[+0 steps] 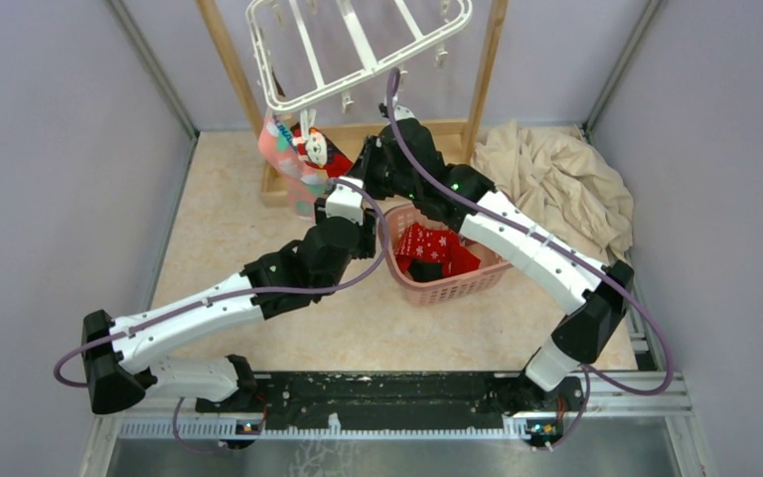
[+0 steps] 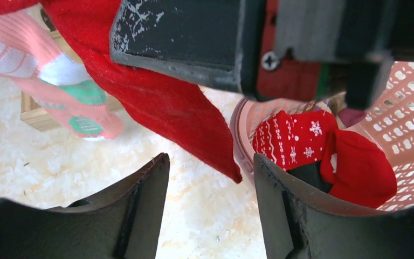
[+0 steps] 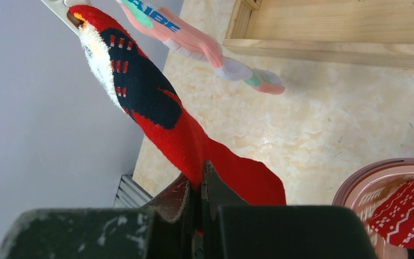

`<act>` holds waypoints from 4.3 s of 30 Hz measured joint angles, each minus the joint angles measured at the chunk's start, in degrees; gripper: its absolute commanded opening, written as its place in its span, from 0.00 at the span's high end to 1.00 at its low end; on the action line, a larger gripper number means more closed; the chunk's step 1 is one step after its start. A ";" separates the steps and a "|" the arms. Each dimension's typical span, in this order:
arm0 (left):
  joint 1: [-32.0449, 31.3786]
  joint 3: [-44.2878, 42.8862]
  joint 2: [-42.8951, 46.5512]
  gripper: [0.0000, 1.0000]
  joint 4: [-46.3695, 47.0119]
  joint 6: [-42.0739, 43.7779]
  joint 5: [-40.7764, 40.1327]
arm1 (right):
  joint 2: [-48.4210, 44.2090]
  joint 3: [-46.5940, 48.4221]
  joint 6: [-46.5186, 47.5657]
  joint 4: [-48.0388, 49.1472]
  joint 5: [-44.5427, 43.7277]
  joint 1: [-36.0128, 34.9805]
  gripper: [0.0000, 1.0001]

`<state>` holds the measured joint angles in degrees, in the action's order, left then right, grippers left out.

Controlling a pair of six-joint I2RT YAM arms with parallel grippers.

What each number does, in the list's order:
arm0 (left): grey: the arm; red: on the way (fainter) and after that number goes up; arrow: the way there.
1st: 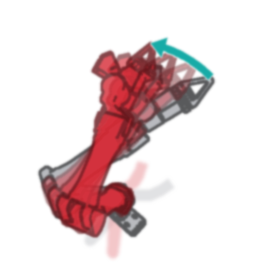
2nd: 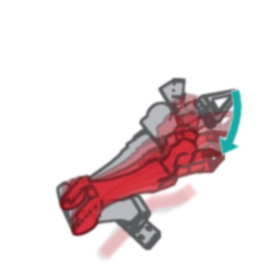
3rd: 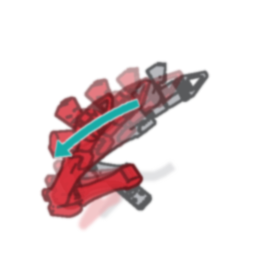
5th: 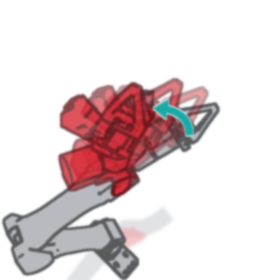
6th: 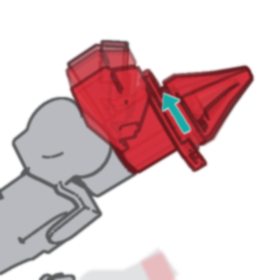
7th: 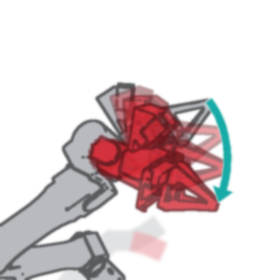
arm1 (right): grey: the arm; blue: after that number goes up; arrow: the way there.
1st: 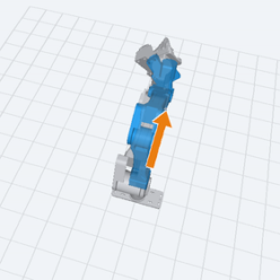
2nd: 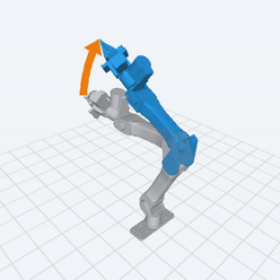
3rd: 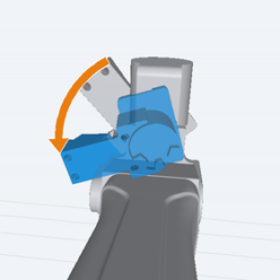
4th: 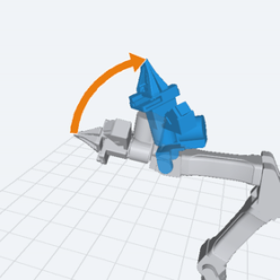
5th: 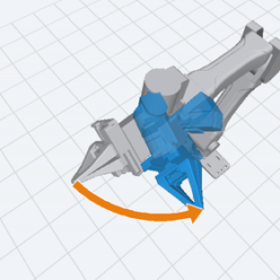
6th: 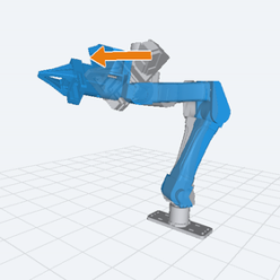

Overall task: Remove the socks clipped to the hanger
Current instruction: Remove the sock from the hanger.

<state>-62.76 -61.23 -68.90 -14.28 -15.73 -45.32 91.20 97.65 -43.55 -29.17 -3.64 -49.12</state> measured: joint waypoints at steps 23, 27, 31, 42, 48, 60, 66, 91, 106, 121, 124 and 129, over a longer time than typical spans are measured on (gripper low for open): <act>-0.13 0.00 -0.87 1.00 0.74 -0.15 -1.92 | 0.00 -0.02 -0.13 0.50 1.38 -0.66 1.00; -0.13 0.00 -0.74 1.00 0.37 -0.50 -2.29 | -0.02 -0.15 0.00 0.79 1.84 -0.66 1.00; -0.13 0.00 -0.42 1.00 -0.39 -0.94 -2.75 | -0.09 -0.94 0.48 1.66 2.38 -0.66 1.00; -0.13 0.68 0.50 1.00 -1.33 -1.42 -3.15 | -0.55 -3.26 3.13 2.21 5.05 -0.66 0.52; -0.42 1.40 1.20 1.00 -1.73 -1.60 -3.63 | -2.36 -7.10 4.39 3.41 3.78 -0.48 0.38; -1.05 1.73 3.98 1.00 -2.36 -1.62 -4.02 | -7.85 -12.90 8.09 6.54 1.38 0.02 0.02; -0.57 2.58 4.46 1.00 -2.75 -1.64 -4.72 | -14.43 -20.04 10.73 8.22 4.66 -0.35 0.02; 1.16 5.92 11.80 0.99 -6.80 -4.17 -7.78 | -19.93 -26.51 12.61 13.75 9.46 -0.22 0.03; 1.16 6.03 6.32 1.00 -2.80 -0.96 -4.13 | -11.85 -9.18 13.94 11.87 13.03 8.70 0.16; 1.16 5.07 -0.13 1.00 -2.01 0.04 -2.47 | 2.23 3.54 18.75 16.33 20.20 9.11 0.25; 1.16 5.01 -0.37 1.00 -1.36 0.39 -2.16 | 4.20 4.31 19.28 17.40 21.55 9.11 0.25; 1.16 5.01 -0.42 1.00 -0.92 0.81 -1.84 | 7.21 5.97 19.47 18.80 23.32 9.55 0.32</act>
<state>-61.60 -56.23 -69.32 -15.20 -14.92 -47.16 98.41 103.61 -24.08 -10.37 19.68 -39.57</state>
